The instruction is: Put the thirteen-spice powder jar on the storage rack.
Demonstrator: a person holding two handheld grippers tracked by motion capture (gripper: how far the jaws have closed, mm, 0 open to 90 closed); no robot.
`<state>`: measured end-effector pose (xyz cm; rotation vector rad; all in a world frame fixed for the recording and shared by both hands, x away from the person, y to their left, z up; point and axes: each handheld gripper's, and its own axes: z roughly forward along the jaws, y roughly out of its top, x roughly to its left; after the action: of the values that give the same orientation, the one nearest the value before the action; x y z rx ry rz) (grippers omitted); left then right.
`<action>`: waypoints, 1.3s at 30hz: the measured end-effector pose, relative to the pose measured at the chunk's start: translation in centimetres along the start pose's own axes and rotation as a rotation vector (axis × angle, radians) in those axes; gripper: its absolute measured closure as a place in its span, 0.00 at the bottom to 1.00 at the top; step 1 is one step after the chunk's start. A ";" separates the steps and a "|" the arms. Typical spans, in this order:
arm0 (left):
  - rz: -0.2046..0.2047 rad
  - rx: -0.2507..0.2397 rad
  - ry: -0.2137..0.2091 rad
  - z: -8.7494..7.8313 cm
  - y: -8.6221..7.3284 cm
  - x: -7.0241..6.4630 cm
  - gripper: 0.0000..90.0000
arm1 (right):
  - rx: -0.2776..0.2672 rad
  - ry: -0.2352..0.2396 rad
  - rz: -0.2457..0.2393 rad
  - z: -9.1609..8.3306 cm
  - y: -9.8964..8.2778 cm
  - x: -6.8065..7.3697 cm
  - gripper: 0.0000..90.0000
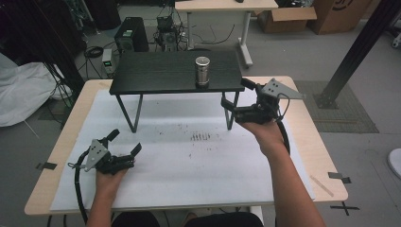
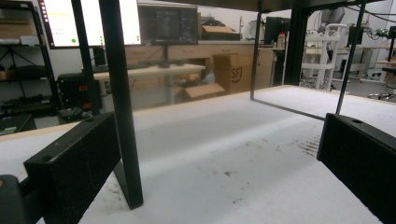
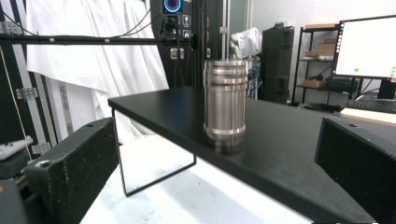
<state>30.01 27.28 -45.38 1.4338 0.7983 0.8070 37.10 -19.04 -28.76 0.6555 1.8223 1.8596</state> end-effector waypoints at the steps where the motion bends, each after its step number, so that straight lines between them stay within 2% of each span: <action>1: 0.000 0.000 0.000 0.0 0.0 0.0 0.00 | 0.004 0.001 -0.004 -0.1 -0.4 0.1 0.00; 14: -0.001 -0.004 0.001 0.0 0.0 0.0 0.00 | 0.022 0.007 -0.001 -0.7 -3.7 0.8 0.00; 26: -0.002 -0.005 0.001 0.0 0.0 0.0 0.00 | 0.045 0.011 -0.023 -1.2 -7.0 1.9 0.00; 39: -0.002 -0.005 0.001 0.0 0.0 0.0 0.00 | 0.072 -0.021 0.014 -1.7 -11.4 2.0 0.00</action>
<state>29.98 27.30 -45.39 1.4287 0.7976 0.8079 34.37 -18.80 -40.14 0.7123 1.8833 1.7956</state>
